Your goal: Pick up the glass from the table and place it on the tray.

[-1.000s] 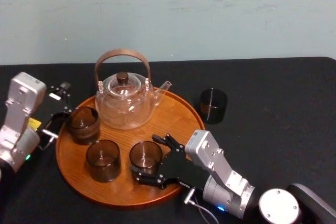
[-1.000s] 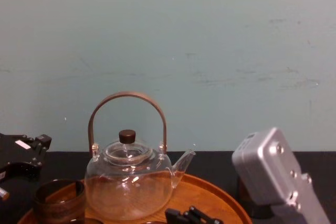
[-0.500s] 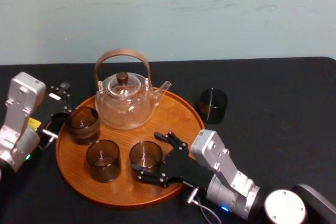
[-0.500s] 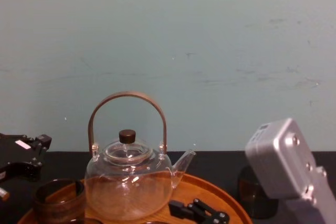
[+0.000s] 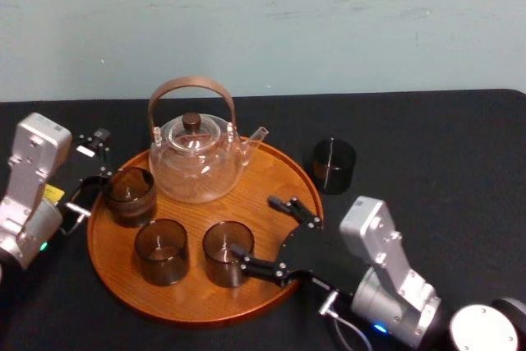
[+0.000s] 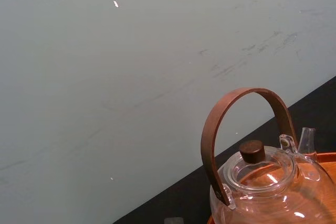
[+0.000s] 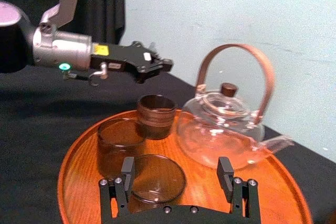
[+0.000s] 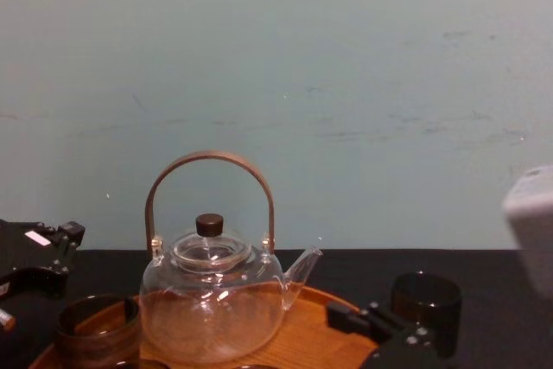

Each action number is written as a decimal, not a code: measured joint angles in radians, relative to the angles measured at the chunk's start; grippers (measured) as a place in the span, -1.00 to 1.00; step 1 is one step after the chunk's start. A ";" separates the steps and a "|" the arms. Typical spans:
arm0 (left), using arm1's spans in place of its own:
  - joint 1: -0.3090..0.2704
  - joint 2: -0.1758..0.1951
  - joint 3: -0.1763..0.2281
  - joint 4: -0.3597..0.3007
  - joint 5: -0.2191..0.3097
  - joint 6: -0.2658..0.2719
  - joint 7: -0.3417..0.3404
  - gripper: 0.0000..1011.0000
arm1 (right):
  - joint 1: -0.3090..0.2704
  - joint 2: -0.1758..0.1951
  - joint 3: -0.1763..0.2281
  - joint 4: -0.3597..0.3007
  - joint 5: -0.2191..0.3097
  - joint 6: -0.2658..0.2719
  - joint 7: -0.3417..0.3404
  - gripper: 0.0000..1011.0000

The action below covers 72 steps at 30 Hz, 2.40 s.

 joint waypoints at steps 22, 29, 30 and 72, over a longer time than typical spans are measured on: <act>0.000 0.000 0.000 0.000 0.000 0.000 0.000 -1.00 | -0.093 0.056 0.182 -0.056 0.083 0.021 -0.080 0.98; 0.000 0.000 0.000 0.000 0.000 0.000 0.000 -1.00 | -0.093 0.037 0.209 -0.040 0.066 0.045 -0.109 0.98; 0.000 0.000 0.000 0.000 0.000 0.000 0.000 -1.00 | -0.091 0.035 0.212 -0.037 0.065 0.048 -0.111 0.98; 0.000 0.000 0.000 0.000 0.000 0.000 0.000 -1.00 | 0.092 -0.028 0.227 0.181 0.056 0.131 -0.101 0.98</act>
